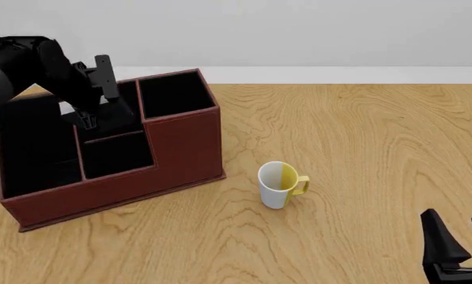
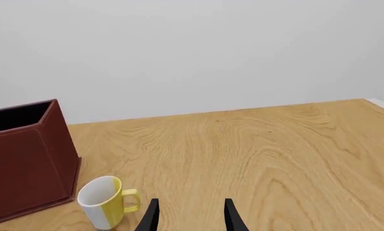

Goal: Pick up the book and place it in the front compartment of the caddy.

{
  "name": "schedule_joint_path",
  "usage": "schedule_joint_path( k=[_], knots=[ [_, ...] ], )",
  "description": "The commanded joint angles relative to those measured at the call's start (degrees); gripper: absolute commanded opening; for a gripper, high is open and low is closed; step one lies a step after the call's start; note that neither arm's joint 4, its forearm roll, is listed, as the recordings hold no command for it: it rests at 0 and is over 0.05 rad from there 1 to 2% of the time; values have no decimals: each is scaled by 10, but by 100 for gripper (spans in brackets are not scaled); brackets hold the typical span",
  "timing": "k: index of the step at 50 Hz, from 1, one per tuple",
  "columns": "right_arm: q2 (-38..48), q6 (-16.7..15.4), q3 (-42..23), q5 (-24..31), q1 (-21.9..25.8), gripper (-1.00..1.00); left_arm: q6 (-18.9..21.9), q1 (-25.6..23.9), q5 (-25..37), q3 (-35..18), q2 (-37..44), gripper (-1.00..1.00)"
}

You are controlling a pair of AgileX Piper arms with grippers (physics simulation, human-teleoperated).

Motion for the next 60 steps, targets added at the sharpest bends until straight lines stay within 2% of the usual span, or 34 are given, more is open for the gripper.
schedule_joint_path(
  k=[1, 4, 5, 20, 34, 41, 45, 54, 56, 57, 60],
  knots=[
    [-21, 0, 3, 18, -2, 100, 14, 17, -32, 9, 24, -100],
    [-21, 0, 4, 18, -2, 100, 15, 18, -40, 6, 31, -100],
    [-21, 0, 5, 17, -2, 100, 16, 20, -46, 0, 37, 100],
    [-21, -2, 7, 16, -2, 100, 7, 8, -40, -19, 46, 100],
    [-21, -4, 5, 16, 2, 100, -7, -12, -25, -3, -4, 100],
    [-21, -7, 4, 15, 4, 100, -18, -43, -2, 25, -75, 100],
    [-21, -7, 3, 15, 4, 100, 19, -41, -3, 99, -151, 100],
    [-13, -13, 0, 7, 8, 100, 23, -82, 24, 147, -289, 100],
    [-8, -14, -1, 2, 10, 100, 13, -85, 30, 146, -303, 100],
    [-7, -14, -1, 1, 10, 100, 28, -86, 27, 172, -334, 100],
    [-3, -15, -1, -3, 12, 100, 16, -98, 37, 180, -365, 100]
  ],
)
